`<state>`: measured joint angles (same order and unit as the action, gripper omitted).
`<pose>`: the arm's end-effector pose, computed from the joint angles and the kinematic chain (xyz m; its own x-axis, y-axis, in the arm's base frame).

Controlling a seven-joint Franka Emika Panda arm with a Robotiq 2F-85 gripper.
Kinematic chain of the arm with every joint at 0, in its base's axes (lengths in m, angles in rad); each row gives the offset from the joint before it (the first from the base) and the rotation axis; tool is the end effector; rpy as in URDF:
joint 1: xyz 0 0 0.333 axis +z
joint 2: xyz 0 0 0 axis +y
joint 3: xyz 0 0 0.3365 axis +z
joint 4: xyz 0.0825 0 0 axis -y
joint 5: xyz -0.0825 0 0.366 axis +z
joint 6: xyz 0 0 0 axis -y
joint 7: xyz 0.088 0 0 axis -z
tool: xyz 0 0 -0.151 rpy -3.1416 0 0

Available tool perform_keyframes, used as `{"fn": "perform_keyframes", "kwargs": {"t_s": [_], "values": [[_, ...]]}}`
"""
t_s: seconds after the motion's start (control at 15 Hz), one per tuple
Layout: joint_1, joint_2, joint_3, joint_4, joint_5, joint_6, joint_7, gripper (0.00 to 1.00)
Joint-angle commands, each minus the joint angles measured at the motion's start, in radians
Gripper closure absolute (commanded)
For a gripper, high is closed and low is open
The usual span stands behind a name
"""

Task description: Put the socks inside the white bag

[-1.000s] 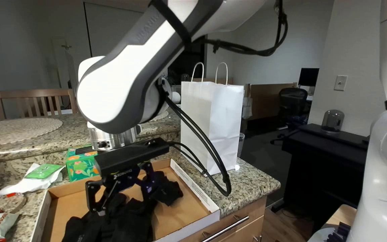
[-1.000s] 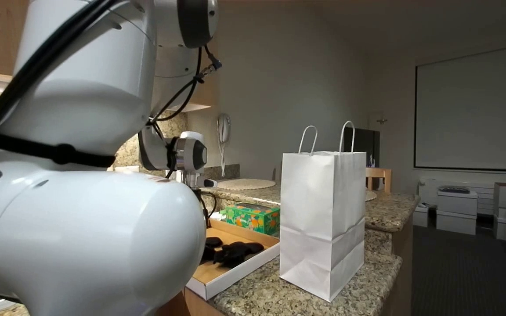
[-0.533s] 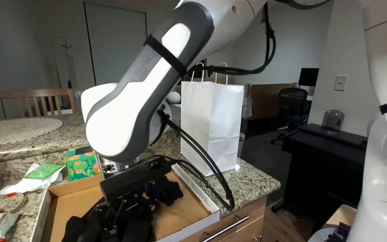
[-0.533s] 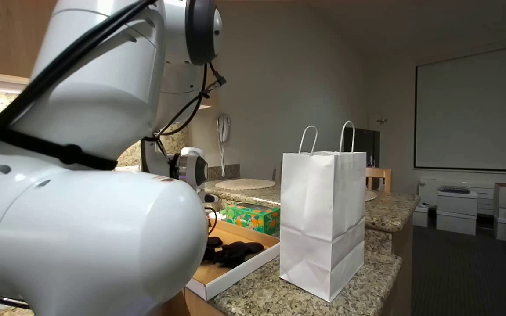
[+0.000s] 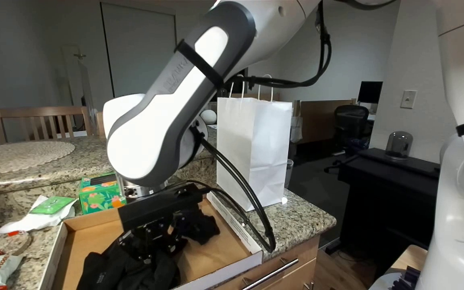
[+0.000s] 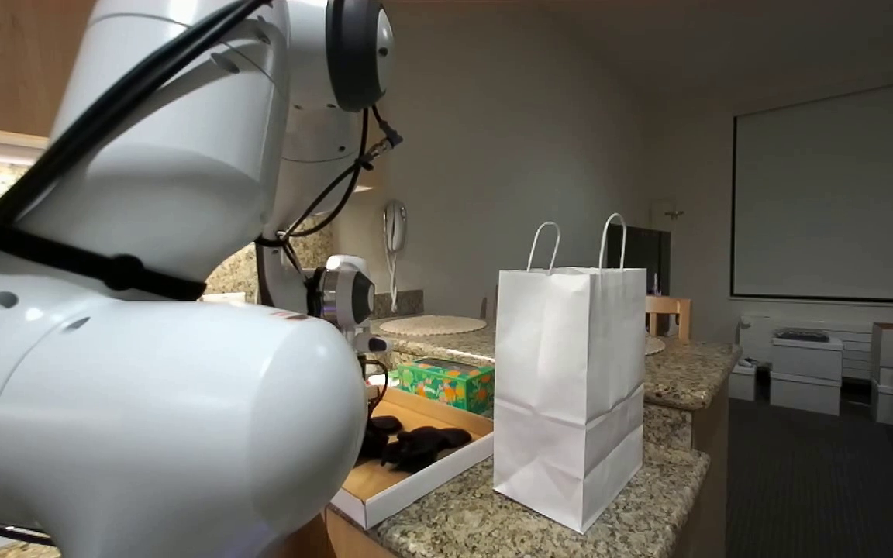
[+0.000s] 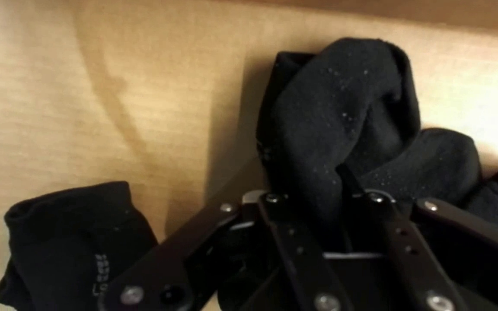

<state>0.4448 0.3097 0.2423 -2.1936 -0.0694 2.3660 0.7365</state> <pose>0.4128 0.3372 0.2266 0.9935 -0.0066 -0.1140 0.0004 -0.9981 0.0611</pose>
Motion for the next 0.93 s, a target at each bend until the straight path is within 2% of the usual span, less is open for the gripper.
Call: {"fn": "perform_keyframes", "kwargs": {"t_s": [0.0,0.13,0.2,0.33,0.53,0.73,0.87], "values": [[0.0,-0.016,-0.004,-0.001,0.009,-0.018,0.013,0.92],[-0.004,-0.032,0.006,0.014,0.027,-0.051,-0.006,0.93],[-0.007,-0.04,0.012,0.022,0.037,-0.069,-0.019,0.9],[-0.007,-0.091,0.017,0.045,0.035,-0.13,-0.02,0.93],[-0.021,-0.203,0.036,0.1,0.035,-0.251,-0.077,0.91],[-0.031,-0.298,0.056,0.196,0.03,-0.439,-0.18,0.91],[-0.037,-0.35,0.064,0.286,-0.008,-0.618,-0.246,0.91]]}}
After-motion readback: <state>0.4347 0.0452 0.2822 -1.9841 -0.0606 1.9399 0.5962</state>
